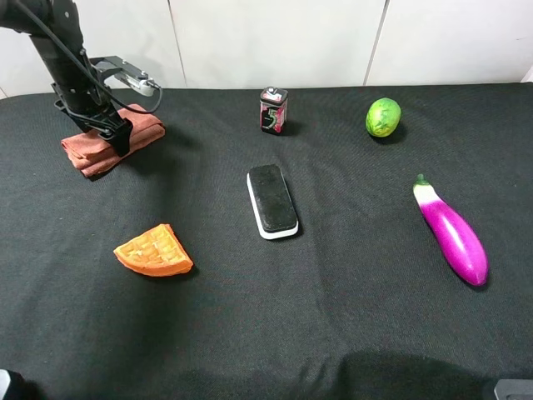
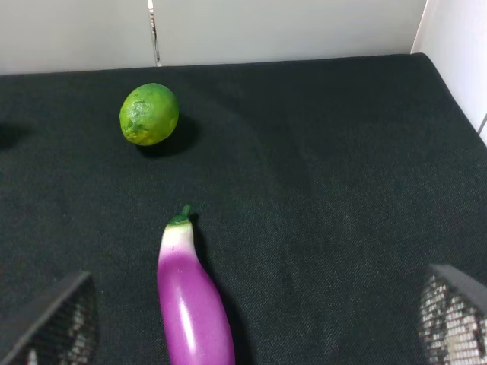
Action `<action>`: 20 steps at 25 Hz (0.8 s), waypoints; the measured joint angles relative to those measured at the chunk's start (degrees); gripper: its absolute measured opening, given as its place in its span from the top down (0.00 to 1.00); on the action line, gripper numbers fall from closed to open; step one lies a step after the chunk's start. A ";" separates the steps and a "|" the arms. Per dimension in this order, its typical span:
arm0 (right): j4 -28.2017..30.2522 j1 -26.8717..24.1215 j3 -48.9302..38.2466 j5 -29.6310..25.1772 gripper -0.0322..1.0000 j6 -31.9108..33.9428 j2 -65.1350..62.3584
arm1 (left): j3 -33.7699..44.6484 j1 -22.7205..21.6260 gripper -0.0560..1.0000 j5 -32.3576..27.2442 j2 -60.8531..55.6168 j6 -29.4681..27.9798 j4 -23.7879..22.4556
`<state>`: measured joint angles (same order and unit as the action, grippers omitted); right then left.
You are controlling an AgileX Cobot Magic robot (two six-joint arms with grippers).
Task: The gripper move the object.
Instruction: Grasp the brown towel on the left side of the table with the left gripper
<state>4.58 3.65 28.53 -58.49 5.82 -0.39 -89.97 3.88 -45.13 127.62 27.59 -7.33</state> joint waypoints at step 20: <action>0.00 0.00 0.00 0.00 0.35 0.00 0.00 | -0.50 0.00 0.09 0.19 2.16 0.30 0.11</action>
<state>4.58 3.65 28.53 -58.49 5.82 -0.39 -90.46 3.88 -44.94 129.78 27.89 -7.22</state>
